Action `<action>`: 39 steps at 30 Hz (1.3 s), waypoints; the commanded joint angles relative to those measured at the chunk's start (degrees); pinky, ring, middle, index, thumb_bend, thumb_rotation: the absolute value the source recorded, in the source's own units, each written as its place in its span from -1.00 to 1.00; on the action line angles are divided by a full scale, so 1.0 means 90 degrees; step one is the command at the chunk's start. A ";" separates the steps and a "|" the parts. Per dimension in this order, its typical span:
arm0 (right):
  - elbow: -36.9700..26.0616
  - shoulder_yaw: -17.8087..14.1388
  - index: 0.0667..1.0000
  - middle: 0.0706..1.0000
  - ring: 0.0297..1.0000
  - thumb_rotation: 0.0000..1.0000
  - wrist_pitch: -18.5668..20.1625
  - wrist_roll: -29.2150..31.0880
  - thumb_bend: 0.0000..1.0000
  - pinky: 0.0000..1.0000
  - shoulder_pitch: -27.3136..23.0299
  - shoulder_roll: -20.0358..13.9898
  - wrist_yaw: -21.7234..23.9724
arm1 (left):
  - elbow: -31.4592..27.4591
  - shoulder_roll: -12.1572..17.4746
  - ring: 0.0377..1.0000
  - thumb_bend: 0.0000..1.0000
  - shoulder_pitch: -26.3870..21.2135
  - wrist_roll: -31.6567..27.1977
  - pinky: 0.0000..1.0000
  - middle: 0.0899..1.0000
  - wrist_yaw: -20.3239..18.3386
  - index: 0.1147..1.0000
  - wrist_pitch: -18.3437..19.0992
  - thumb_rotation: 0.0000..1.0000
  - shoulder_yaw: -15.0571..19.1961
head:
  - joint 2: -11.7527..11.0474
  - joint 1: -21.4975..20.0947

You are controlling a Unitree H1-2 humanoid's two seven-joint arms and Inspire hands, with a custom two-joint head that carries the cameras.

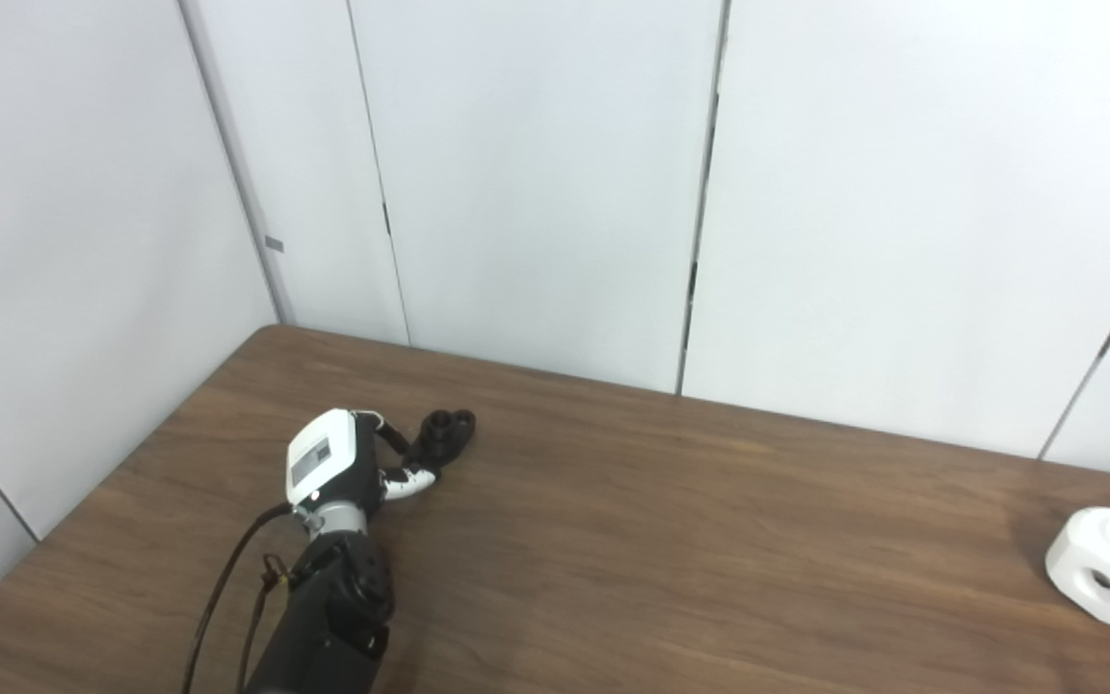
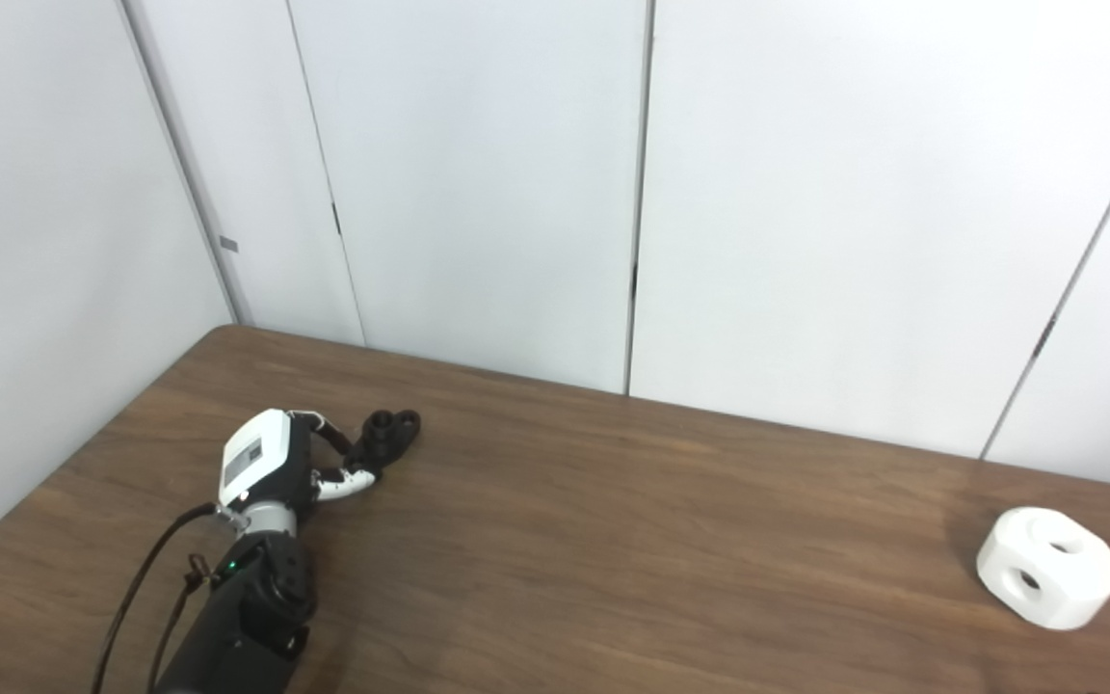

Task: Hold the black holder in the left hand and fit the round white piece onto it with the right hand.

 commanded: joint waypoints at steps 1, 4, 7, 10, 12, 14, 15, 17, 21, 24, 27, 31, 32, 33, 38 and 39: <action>0.0188 0.0099 0.99 0.97 1.00 1.00 0.0078 0.0030 0.34 1.00 0.0240 0.0132 -0.0017 | -0.0279 0.0180 0.76 0.04 -0.0126 0.0005 0.72 0.55 0.0092 -0.17 -0.0013 -0.91 -0.0024 | 0.0012 -0.0013; 0.0194 0.0099 0.98 0.97 1.00 1.00 0.0090 0.0050 0.35 1.00 0.0243 0.0128 -0.0006 | -0.0431 0.0215 0.74 0.04 -0.0018 -0.0090 0.71 0.54 0.0007 -0.17 -0.0071 -0.91 -0.0086 | 0.0032 -0.0052; 0.0193 0.0101 0.97 0.98 1.00 1.00 0.0104 0.0092 0.34 1.00 0.0250 0.0125 0.0012 | -0.0574 0.0264 0.77 0.04 0.0120 -0.0270 0.76 0.54 -0.0040 -0.17 -0.0216 -0.91 -0.0159 | 0.0056 -0.0084; 0.0166 0.0108 0.97 0.97 1.00 1.00 0.0116 0.0106 0.34 1.00 0.0256 0.0132 0.0008 | -0.0817 0.0284 0.76 0.04 0.0298 -0.0329 0.75 0.55 -0.0114 -0.16 -0.0196 -0.91 -0.0262 | 0.0089 -0.0108; 0.0149 0.0111 0.97 0.97 1.00 1.00 0.0116 0.0105 0.32 1.00 0.0255 0.0143 0.0002 | -0.1164 0.0272 0.77 0.03 0.0496 -0.0331 0.74 0.56 -0.0238 -0.16 -0.0122 -0.91 -0.0345 | 0.0119 -0.0134; 0.0154 0.0114 0.97 0.97 1.00 1.00 0.0115 0.0098 0.32 1.00 0.0247 0.0152 -0.0001 | -0.1420 0.0285 0.77 0.03 0.0648 -0.0338 0.75 0.57 -0.0341 -0.16 -0.0096 -0.90 -0.0414 | 0.0140 -0.0161; 0.0160 0.0120 0.96 0.96 1.00 1.00 0.0107 0.0089 0.31 1.00 0.0242 0.0152 0.0004 | -0.1550 0.0300 0.77 0.03 0.0727 -0.0342 0.77 0.57 -0.0416 -0.16 -0.0079 -0.90 -0.0450 | 0.0149 -0.0170; 0.0156 0.0134 0.96 0.96 1.00 1.00 0.0099 0.0076 0.30 1.00 0.0233 0.0159 0.0008 | -0.1857 0.0325 0.77 0.03 0.0908 -0.0318 0.76 0.58 -0.0612 -0.16 -0.0034 -0.90 -0.0521 | 0.0172 -0.0196; 0.0097 0.0147 0.96 0.95 1.00 1.00 0.0159 0.0049 0.28 1.00 0.0220 0.0202 -0.0041 | -0.2440 0.0323 0.78 0.03 0.1285 -0.0339 0.71 0.60 -0.0863 -0.16 -0.0093 -0.91 -0.0615 | 0.0237 -0.0256; 0.0046 0.0163 0.95 0.94 0.99 1.00 0.0224 -0.0027 0.30 1.00 0.0207 0.0228 -0.0092 | -0.2819 0.0296 0.79 0.03 0.1580 -0.0349 0.71 0.61 -0.0991 -0.16 -0.0183 -0.91 -0.0690 | 0.0309 -0.0328; -0.0053 0.0188 0.94 0.92 0.98 1.00 0.0333 -0.0046 0.32 1.00 0.0187 0.0264 -0.0125 | -0.3111 0.0359 0.79 0.03 0.1792 -0.0314 0.72 0.60 -0.1110 -0.16 -0.0305 -0.91 -0.0803 | 0.0418 -0.0427; -0.0174 0.0217 0.92 0.91 0.96 0.98 0.0410 -0.0083 0.33 1.00 0.0168 0.0321 -0.0167 | -0.3498 0.0438 0.80 0.03 0.2135 -0.0300 0.77 0.60 -0.1280 -0.16 -0.0596 -0.91 -0.1021 | 0.0604 -0.0574; -0.0189 0.0218 0.93 0.91 0.96 0.97 0.0423 -0.0095 0.34 1.00 0.0170 0.0327 -0.0173 | -0.3545 0.0436 0.80 0.03 0.2185 -0.0298 0.80 0.60 -0.1297 -0.16 -0.0636 -0.91 -0.1050 | 0.0604 -0.0574; -0.0193 0.0222 0.93 0.91 0.96 0.97 0.0417 -0.0109 0.34 1.00 0.0174 0.0335 -0.0173 | -0.3605 0.0440 0.80 0.03 0.2269 -0.0277 0.82 0.60 -0.1317 -0.16 -0.0709 -0.91 -0.1115 | 0.0650 -0.0635; -0.0260 0.0309 0.94 0.90 0.98 0.98 0.0416 -0.0300 0.31 1.00 0.0210 0.0375 -0.0198 | -0.3851 0.0377 0.82 0.03 0.2635 -0.0273 0.84 0.62 -0.1438 -0.16 -0.0943 -0.91 -0.1294 | 0.0751 -0.0786; -0.0282 0.0326 0.93 0.89 0.98 0.98 0.0430 -0.0338 0.28 1.00 0.0211 0.0386 -0.0215 | -0.3871 0.0368 0.80 0.03 0.2691 -0.0239 0.83 0.61 -0.1420 -0.16 -0.1023 -0.91 -0.1329 | 0.0777 -0.0807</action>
